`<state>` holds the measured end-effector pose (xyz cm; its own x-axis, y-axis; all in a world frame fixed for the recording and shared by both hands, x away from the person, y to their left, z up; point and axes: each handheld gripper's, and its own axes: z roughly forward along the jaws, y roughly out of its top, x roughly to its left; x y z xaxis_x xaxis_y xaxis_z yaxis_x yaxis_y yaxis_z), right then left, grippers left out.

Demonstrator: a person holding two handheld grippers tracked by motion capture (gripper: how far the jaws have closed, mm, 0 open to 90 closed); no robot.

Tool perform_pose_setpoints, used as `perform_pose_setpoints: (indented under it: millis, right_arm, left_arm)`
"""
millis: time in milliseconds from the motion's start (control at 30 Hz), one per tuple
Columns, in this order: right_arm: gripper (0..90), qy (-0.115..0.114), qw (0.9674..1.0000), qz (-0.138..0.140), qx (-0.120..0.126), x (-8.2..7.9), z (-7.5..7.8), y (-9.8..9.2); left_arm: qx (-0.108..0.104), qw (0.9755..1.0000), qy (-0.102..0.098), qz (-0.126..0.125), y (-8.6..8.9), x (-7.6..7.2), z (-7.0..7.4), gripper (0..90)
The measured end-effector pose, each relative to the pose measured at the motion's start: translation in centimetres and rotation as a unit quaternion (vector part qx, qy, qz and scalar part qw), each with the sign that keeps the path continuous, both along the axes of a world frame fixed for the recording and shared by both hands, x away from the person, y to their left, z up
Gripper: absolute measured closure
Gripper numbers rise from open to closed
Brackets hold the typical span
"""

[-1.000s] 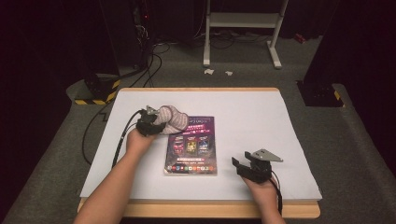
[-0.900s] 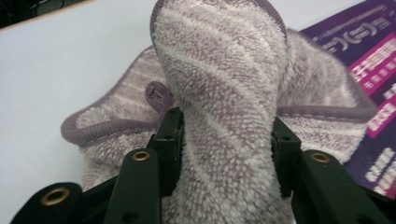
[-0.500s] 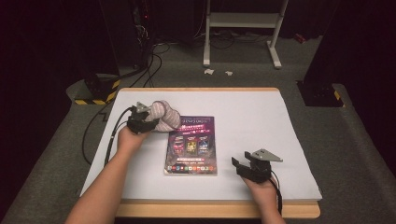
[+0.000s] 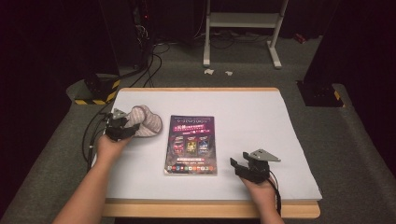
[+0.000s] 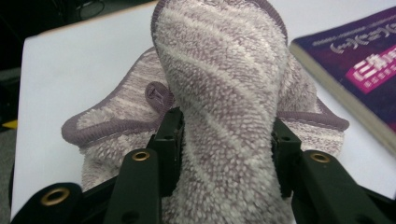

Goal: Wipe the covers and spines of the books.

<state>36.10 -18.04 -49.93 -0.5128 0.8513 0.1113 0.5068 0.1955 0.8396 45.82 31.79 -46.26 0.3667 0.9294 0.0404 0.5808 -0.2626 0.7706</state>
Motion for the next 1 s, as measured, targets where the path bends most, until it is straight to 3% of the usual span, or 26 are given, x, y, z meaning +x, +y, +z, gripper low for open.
perform_pose_setpoints:
  millis: [300, 500, 733, 900, 1000]
  right_arm:
    - [37.3, -0.001, 1.0, 0.0, 0.003, 0.0, 0.1, -0.1]
    - [37.3, -0.001, 1.0, 0.0, 0.003, -0.1, 0.1, 0.0]
    - [37.3, 0.0, 1.0, 0.0, 0.002, -0.1, 0.1, 0.0]
    - [37.3, 0.0, 1.0, -0.001, 0.002, 0.0, 0.1, -0.1]
    - [37.3, -0.001, 1.0, 0.0, 0.001, -0.1, 0.1, 0.0]
  left_arm:
    - [-0.004, 0.9995, 0.028, 0.013, 1.3, -1.6, -2.5, 55.3]
    - [-0.012, 0.9995, 0.024, 0.015, 1.3, -2.0, -3.2, 51.4]
    - [-0.02, 0.9995, 0.023, 0.011, 1.1, -2.2, -2.4, 32.8]
    - [-0.015, 0.9998, -0.013, 0.007, 0.6, -2.9, -0.6, 24.5]
    - [-0.027, 0.9993, -0.026, 0.009, 0.5, -3.1, 0.2, 23.7]
